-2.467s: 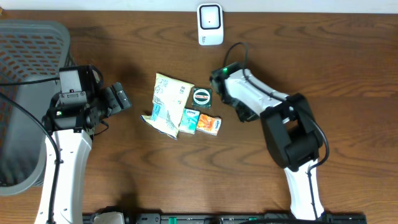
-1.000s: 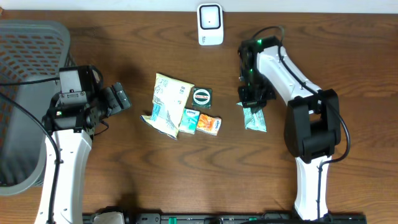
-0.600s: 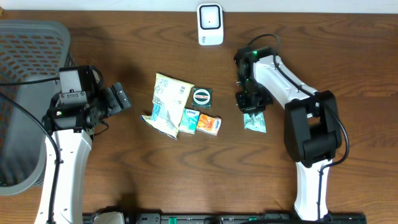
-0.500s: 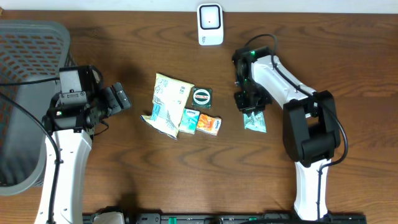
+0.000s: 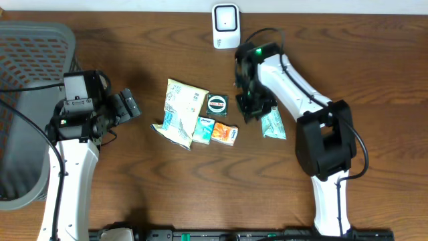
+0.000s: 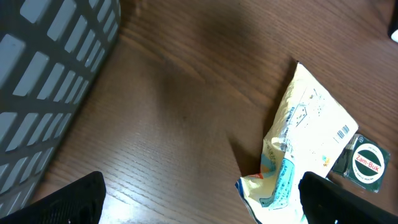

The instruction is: Scan the item barcode

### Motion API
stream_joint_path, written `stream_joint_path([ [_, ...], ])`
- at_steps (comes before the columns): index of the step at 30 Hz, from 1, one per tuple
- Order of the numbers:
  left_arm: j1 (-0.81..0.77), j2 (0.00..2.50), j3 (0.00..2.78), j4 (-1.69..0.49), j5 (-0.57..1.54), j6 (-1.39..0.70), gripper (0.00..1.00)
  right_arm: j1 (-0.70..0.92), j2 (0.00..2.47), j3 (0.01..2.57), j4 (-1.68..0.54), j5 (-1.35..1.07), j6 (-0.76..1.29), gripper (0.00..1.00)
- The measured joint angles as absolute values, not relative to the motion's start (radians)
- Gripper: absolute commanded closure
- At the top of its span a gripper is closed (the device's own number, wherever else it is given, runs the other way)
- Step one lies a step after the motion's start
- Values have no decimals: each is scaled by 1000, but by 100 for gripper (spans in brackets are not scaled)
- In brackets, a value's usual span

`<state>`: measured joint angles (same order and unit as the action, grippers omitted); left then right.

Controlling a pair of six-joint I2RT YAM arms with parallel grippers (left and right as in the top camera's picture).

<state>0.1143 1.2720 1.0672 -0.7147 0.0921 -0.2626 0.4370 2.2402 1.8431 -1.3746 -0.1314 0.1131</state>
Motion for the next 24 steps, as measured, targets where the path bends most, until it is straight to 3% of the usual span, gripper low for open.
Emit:
stream_joint_path([
  [7,114,1272,1067,-715,92,-263,2,438,2242,1739,-1450,-46,174,80],
  [13,114,1272,1067,-715,92,-263,2,348,2244,1715,-1476,76,240,81],
  [17,114,1272,1067,-715,92,-263,2,268,2244,1715,-1444,110,259,92],
  [24,114,1272,1067,-715,92,-263,3,196,2243,1742,-1406,-73,160,70],
])
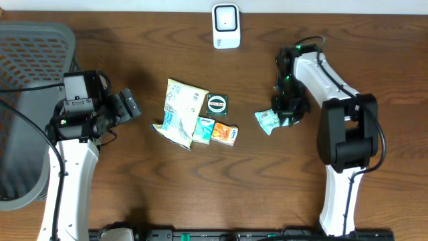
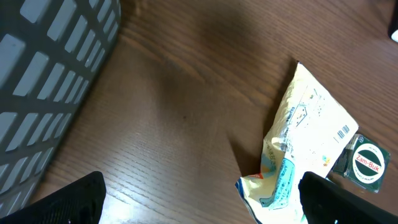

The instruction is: Scan the item barcode

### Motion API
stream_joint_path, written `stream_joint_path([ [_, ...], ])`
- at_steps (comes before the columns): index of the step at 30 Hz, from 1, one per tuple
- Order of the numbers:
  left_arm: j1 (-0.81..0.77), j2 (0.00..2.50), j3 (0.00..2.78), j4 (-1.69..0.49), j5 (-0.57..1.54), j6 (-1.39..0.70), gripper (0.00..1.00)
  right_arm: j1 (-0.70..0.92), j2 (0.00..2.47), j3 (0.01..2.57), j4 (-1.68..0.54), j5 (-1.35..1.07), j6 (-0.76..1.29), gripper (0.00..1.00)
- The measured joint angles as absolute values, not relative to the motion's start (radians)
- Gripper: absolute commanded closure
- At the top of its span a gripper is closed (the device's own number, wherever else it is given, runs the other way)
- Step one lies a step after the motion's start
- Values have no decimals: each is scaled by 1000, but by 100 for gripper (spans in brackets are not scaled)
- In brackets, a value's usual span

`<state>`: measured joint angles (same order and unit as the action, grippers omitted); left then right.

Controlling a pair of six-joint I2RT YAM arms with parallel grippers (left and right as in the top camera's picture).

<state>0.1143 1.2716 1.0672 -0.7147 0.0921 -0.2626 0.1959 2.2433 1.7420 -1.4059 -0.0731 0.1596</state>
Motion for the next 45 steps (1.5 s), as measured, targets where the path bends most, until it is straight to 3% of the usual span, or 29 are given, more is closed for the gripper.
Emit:
stream_joint_path([
  [5,114,1272,1067,-715,92,-263,2,147,2185,1788,-1403,-215,73,53],
  [15,114,1272,1067,-715,92,-263,2,-19,2114,1781,-1360,-326,-4,39],
  [25,114,1272,1067,-715,92,-263,2,-35,2152,1602,-1183,-395,-28,32],
  [35,114,1272,1067,-715,92,-263,2,-49,2141,1451,-974,-591,-35,50],
  [39,114,1272,1067,-715,92,-263,2,-49,2133,1400,-916,-654,-36,65],
  [40,114,1272,1067,-715,92,-263,3,-49,2132,1389,-904,-666,-35,82],
  [42,114,1272,1067,-715,92,-263,2,-49,2133,1370,-886,-685,-35,95],
  [45,114,1272,1067,-715,92,-263,3,-51,2133,1355,-867,-708,-35,99],
])
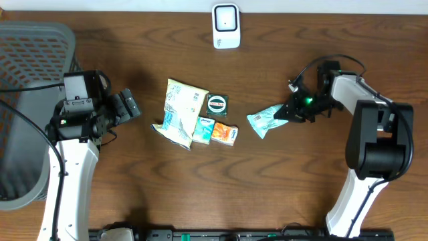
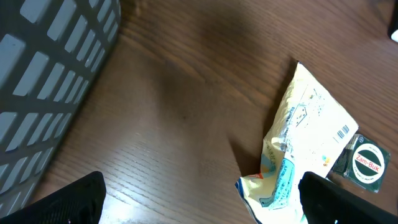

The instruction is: Scan the item barcode

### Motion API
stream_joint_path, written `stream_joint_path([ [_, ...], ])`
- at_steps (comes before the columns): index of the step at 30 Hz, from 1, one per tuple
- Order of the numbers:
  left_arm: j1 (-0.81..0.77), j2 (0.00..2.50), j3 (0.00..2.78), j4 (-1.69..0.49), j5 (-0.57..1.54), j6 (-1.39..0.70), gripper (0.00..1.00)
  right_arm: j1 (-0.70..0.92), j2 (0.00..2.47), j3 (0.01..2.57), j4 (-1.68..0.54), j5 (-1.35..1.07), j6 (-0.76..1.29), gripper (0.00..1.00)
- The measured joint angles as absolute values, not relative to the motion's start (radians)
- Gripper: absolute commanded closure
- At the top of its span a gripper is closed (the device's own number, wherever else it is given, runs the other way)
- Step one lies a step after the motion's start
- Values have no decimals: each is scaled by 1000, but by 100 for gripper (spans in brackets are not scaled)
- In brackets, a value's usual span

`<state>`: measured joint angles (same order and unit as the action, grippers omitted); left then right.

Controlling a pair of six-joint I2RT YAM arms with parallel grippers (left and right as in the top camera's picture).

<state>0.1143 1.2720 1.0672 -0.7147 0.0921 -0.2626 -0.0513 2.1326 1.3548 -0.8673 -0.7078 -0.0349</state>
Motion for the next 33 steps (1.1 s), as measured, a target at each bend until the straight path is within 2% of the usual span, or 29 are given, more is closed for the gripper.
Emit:
stream_joint_path([
  [8,114,1272,1067,-715,92,-263,2,-53,2133,1361,-874,-721,-43,99],
  [15,114,1272,1067,-715,92,-263,2,-48,2107,1465,-932,-735,-45,99],
  [29,114,1272,1067,-715,92,-263,2,-50,1598,1562,-965,-837,-45,99],
  [33,114,1272,1067,-715,92,-263,2,-46,1528,1562,-978,-829,-28,99],
])
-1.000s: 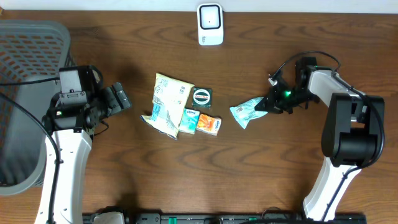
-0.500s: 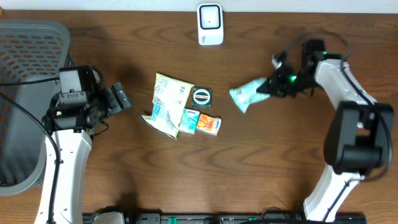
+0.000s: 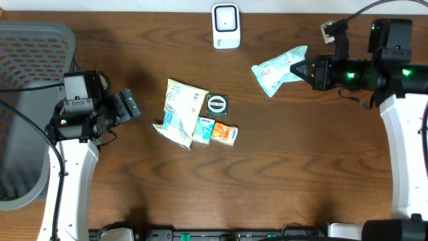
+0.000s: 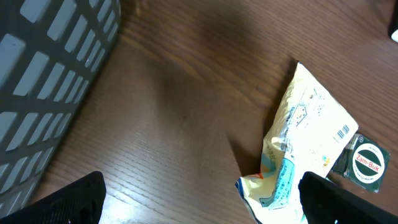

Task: Scan the item barcode
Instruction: 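Carry the wipes pack to the white scanner and hold it there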

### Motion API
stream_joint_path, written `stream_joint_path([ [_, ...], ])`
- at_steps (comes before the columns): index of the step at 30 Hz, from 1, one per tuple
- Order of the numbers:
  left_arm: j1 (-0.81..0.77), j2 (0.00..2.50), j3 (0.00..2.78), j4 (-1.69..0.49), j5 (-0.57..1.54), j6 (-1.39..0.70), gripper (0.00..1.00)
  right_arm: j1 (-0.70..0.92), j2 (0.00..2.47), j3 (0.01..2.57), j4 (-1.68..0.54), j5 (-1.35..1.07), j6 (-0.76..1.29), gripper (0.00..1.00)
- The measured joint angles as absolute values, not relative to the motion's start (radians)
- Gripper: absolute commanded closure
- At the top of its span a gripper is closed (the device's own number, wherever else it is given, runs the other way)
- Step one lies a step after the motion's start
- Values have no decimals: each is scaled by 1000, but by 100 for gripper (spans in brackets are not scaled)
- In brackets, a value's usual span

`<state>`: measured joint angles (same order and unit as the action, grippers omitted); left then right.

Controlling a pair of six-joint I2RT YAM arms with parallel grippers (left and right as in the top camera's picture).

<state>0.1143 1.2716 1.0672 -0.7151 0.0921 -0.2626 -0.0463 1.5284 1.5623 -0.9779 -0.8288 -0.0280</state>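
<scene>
My right gripper is shut on one end of a pale green packet, holding it off the table to the right of the white scanner at the far edge. The packet's free end points left toward the scanner. My left gripper stands open left of the item pile with nothing between its fingers. In the left wrist view the cream bag lies ahead and to the right of the left gripper.
A cream bag, a round Zam-Buk tin, a small blue packet and an orange packet lie mid-table. A grey mesh basket stands at the left edge, also in the left wrist view as the basket.
My right gripper has moved with the green packet from mid-table on the right to the far side, beside the scanner. The left arm has not moved.
My right gripper was down over the green packet lying right of the orange packet. Then it stood at the packet's right end. Later it held the packet by that end, farther right. Now the packet hangs beside the scanner. The left arm stayed still.
</scene>
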Motion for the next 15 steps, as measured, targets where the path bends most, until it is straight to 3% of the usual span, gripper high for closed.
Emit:
stream_joint_path([
  [7,114,1272,1067,-715,92,-263,2,47,1542,1618,-1056,-656,27,99],
  [15,114,1272,1067,-715,92,-263,2,229,1781,2061,-1178,-340,49,99],
])
